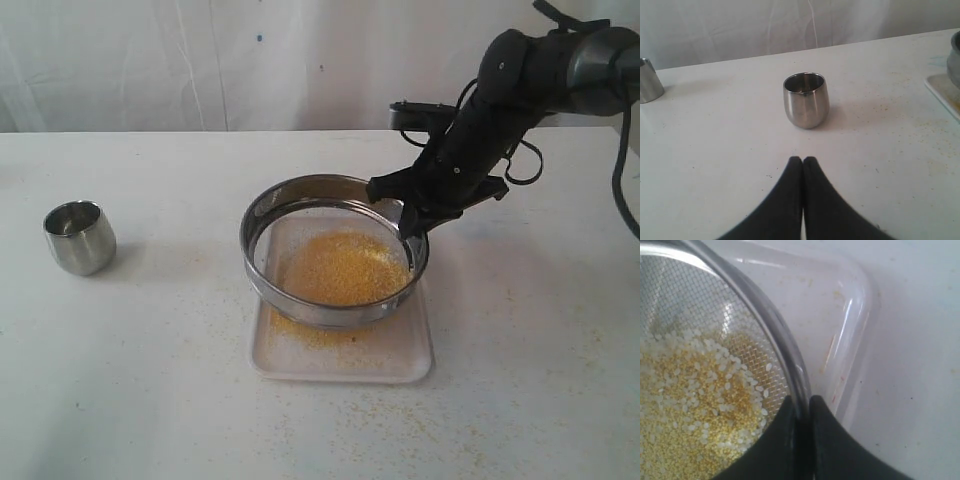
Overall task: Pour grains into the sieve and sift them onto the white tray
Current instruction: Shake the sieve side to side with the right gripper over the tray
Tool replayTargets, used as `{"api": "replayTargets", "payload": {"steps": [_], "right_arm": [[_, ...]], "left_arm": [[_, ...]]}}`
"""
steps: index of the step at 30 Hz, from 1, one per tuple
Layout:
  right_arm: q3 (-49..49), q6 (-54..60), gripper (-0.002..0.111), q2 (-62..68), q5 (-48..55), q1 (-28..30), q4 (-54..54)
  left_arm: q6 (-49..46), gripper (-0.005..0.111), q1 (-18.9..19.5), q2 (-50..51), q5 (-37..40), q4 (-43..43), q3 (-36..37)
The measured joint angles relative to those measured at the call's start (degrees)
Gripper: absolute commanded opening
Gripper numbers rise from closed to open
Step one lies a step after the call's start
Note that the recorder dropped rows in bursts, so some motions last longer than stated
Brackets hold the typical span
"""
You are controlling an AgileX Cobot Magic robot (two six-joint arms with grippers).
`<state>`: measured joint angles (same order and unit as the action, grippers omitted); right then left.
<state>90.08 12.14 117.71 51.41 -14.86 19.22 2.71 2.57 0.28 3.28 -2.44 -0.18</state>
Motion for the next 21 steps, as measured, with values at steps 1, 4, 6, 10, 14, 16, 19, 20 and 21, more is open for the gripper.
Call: {"api": "replayTargets", "payload": {"steps": [1, 4, 6, 10, 14, 16, 19, 20, 21], "right_arm": [[0.0, 0.6, 0.000, 0.0, 0.6, 0.0, -0.1], [0.0, 2.0, 0.000, 0.0, 1.2, 0.0, 0.0], [0.0, 2.3, 0.000, 0.0, -1.4, 0.0, -0.1], [0.0, 1.2, 0.000, 0.0, 0.4, 0.0, 0.2], [0.0, 2.9, 0.000, 0.0, 1.8, -0.1, -0.2], [0.0, 2.7, 0.000, 0.0, -1.1, -0.3, -0.1], [0.1, -0.5, 0.000, 0.0, -1.1, -0.3, 0.1], [0.1, -0.9, 0.000, 0.0, 0.3, -0.3, 0.1], [0.1, -0.9, 0.000, 0.0, 1.3, -0.3, 0.0]], "left_arm": [[0.0, 0.000, 0.0, 0.0, 0.0, 0.0, 0.0], [0.0, 0.000, 0.0, 0.0, 0.0, 0.0, 0.0], [0.0, 0.000, 0.0, 0.0, 0.0, 0.0, 0.0], [0.0, 0.000, 0.0, 0.0, 0.0, 0.0, 0.0], [0.0, 0.000, 0.0, 0.0, 0.0, 0.0, 0.0], [0.0, 0.000, 0.0, 0.0, 0.0, 0.0, 0.0], [0.0, 0.000, 0.0, 0.0, 0.0, 0.0, 0.0], [0.0, 0.000, 0.0, 0.0, 0.0, 0.0, 0.0], [0.0, 0.000, 0.0, 0.0, 0.0, 0.0, 0.0]]}}
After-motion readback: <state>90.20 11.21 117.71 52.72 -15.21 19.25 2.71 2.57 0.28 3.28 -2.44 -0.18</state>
